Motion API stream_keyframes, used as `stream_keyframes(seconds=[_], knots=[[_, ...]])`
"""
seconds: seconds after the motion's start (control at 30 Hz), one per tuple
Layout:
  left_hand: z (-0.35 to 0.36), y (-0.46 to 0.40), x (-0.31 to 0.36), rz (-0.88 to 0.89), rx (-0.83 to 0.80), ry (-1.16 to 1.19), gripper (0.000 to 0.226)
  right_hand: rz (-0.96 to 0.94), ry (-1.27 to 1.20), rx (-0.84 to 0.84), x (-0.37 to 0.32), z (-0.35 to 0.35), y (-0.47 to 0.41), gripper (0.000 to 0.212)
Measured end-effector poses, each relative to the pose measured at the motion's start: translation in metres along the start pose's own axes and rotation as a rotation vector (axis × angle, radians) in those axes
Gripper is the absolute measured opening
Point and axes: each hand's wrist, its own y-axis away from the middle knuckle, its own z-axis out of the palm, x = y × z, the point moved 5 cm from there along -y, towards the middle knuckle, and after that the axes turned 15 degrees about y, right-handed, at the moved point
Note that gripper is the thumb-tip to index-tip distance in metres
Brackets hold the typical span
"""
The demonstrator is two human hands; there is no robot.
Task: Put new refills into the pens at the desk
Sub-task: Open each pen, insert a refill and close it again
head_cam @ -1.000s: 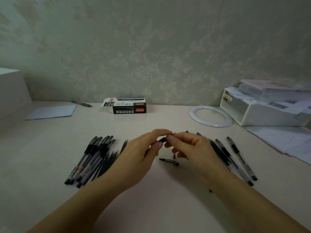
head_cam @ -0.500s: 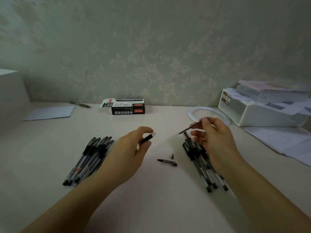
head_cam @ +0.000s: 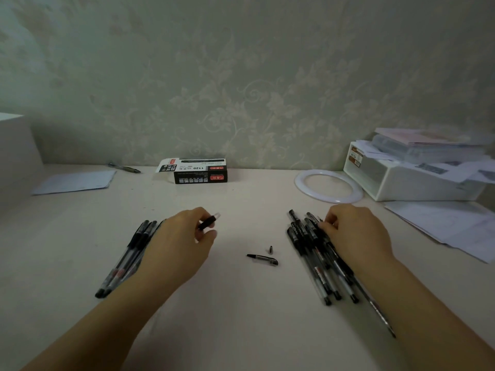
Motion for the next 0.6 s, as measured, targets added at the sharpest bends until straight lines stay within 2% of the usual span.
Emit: stream_keyframes(seconds=[0.1,0.23,0.37,0.6], knots=[[-0.014,-0.003,-0.012,-0.094,0.024,-0.163,0.010,0.000,0.021,-0.028,0.000,0.002,0.000,0.016],[-0.029,-0.004,-0.027,-0.232,-0.045,-0.338,0.024,-0.035,-0.018,0.006,-0.005,0.000,0.002,0.012],[-0.028,0.000,-0.026,-0.258,-0.120,-0.337,0.031,-0.102,-0.111,0.107,-0.019,-0.010,0.007,0.013],[-0.015,0.001,-0.026,-0.252,-0.177,-0.341,0.019,-0.198,-0.207,0.112,-0.036,-0.010,0.018,0.013]])
